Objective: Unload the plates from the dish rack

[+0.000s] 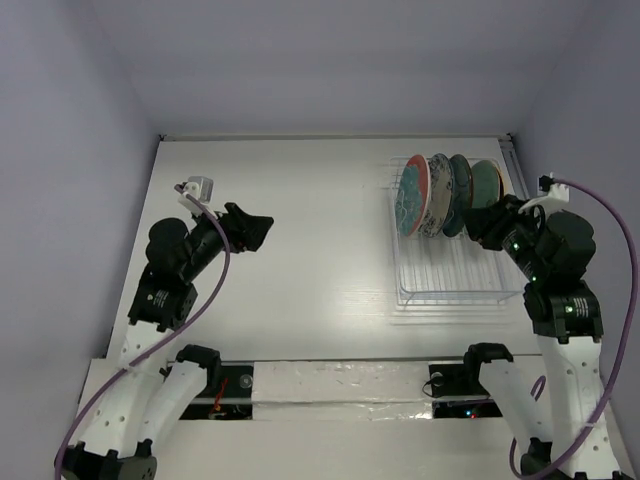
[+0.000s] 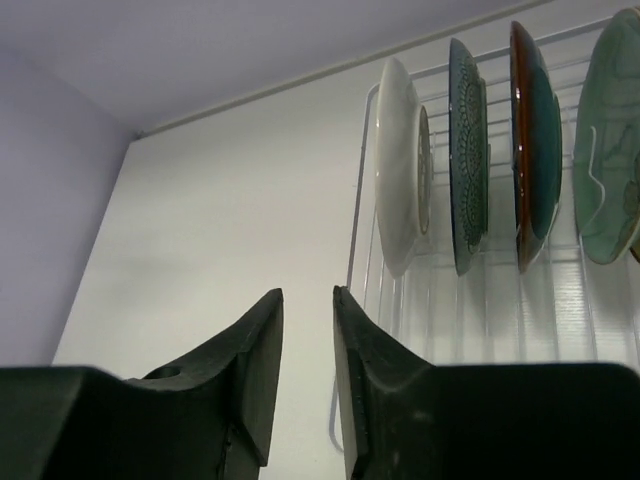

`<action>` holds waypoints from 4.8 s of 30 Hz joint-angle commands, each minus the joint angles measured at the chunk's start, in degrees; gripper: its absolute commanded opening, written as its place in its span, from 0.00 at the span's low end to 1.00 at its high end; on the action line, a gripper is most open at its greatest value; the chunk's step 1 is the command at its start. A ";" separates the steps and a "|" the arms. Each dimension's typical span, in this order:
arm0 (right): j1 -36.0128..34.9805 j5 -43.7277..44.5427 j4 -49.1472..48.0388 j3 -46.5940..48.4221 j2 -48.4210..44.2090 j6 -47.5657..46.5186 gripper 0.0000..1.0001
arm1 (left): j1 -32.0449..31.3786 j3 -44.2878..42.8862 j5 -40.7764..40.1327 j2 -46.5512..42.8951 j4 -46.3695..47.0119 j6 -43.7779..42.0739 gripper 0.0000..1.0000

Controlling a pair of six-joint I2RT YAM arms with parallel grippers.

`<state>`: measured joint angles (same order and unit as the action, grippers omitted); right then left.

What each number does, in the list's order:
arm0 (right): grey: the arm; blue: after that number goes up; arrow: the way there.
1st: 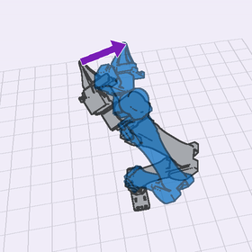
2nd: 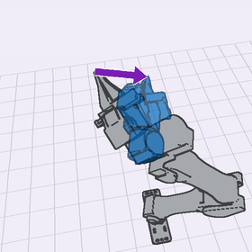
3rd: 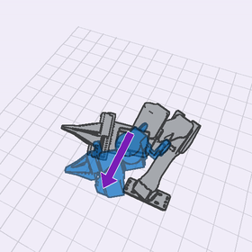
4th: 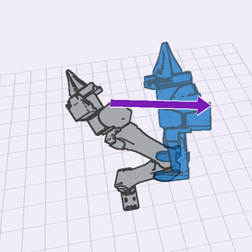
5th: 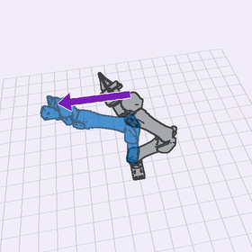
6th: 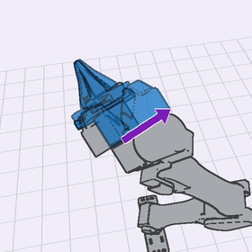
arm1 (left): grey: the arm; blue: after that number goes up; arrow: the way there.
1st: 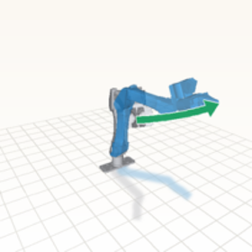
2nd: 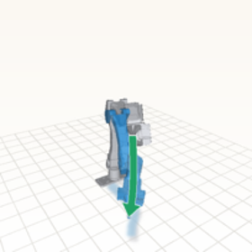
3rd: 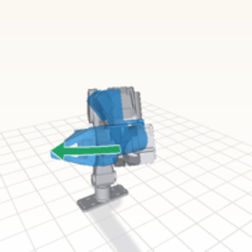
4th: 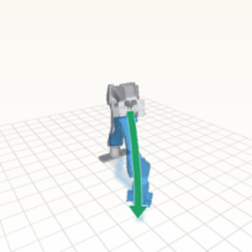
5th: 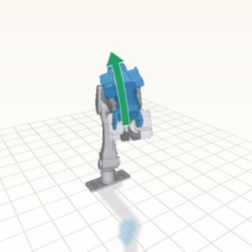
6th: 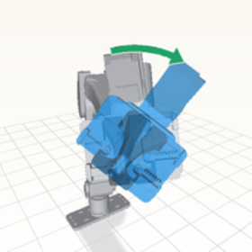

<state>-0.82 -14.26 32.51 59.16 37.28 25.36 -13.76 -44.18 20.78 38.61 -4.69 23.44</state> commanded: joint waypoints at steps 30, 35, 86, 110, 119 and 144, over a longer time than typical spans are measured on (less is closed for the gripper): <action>-21.24 42.91 0.53 21.25 41.72 -5.24 0.69 | -0.04 3.93 -12.60 -5.39 -7.53 -1.65 0.44; -21.24 45.02 0.01 24.42 47.61 -6.38 0.59 | -0.04 4.10 -12.16 -5.74 -7.09 -1.82 0.46; -37.32 16.37 -23.45 41.39 64.49 14.08 0.00 | -1.09 4.11 -14.45 -9.43 -7.62 -1.47 0.47; -37.32 24.28 -35.15 12.83 72.94 19.99 0.45 | -1.09 4.02 -14.18 -8.73 -7.53 -1.47 0.70; -37.32 26.57 -29.62 13.53 72.86 17.18 0.76 | -1.09 3.58 -14.27 -8.90 -7.88 -1.73 0.72; -21.43 50.12 3.08 16.51 35.49 -1.37 0.60 | -1.62 0.76 -34.04 -11.89 -14.03 -0.77 0.08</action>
<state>-23.92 32.29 29.82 73.54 71.53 27.00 -15.05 -42.85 -11.16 26.17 -19.57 22.39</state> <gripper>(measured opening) 0.594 0.074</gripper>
